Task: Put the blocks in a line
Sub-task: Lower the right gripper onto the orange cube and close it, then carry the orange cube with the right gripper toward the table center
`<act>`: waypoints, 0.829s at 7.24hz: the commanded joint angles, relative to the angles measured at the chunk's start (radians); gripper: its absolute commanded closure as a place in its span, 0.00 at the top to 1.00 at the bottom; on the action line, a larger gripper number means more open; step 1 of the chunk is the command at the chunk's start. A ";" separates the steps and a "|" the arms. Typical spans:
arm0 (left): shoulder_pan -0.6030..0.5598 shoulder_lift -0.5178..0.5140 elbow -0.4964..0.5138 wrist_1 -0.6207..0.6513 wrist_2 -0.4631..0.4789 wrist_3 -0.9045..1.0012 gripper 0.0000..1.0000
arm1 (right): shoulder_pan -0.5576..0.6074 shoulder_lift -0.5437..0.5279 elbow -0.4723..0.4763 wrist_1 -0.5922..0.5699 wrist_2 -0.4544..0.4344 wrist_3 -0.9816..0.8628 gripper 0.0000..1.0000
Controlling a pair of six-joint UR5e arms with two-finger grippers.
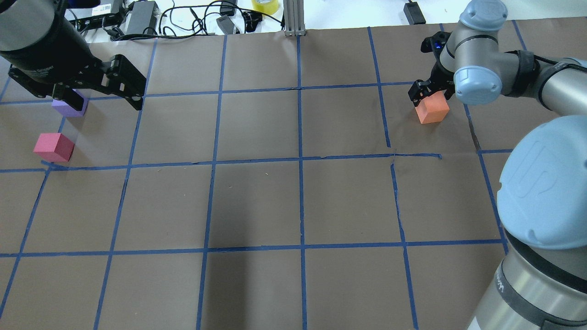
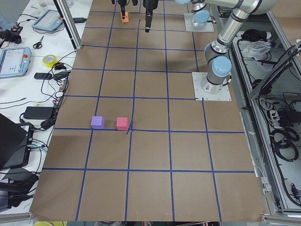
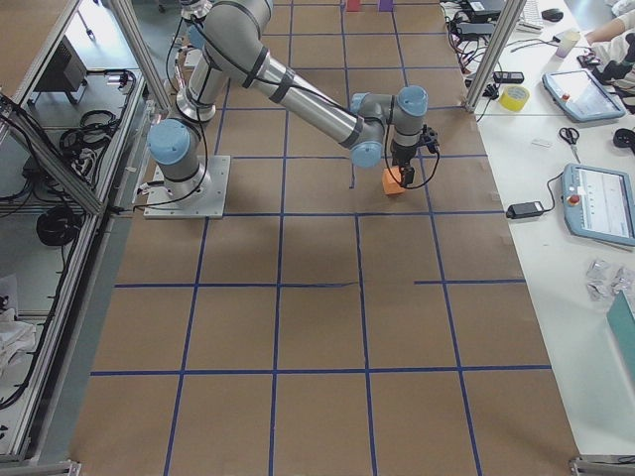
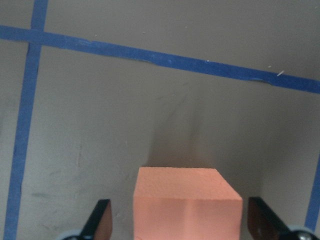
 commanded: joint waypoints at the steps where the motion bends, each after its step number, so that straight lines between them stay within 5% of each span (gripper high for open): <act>1: 0.000 0.000 0.000 0.000 0.000 0.000 1.00 | 0.001 0.001 -0.006 -0.001 -0.001 -0.065 0.00; 4: 0.000 0.000 0.000 0.000 0.000 0.000 1.00 | 0.086 -0.036 -0.073 -0.001 0.011 0.021 0.00; 6: 0.000 0.000 0.000 0.000 0.000 0.000 1.00 | 0.256 -0.027 -0.107 -0.019 -0.006 0.341 0.00</act>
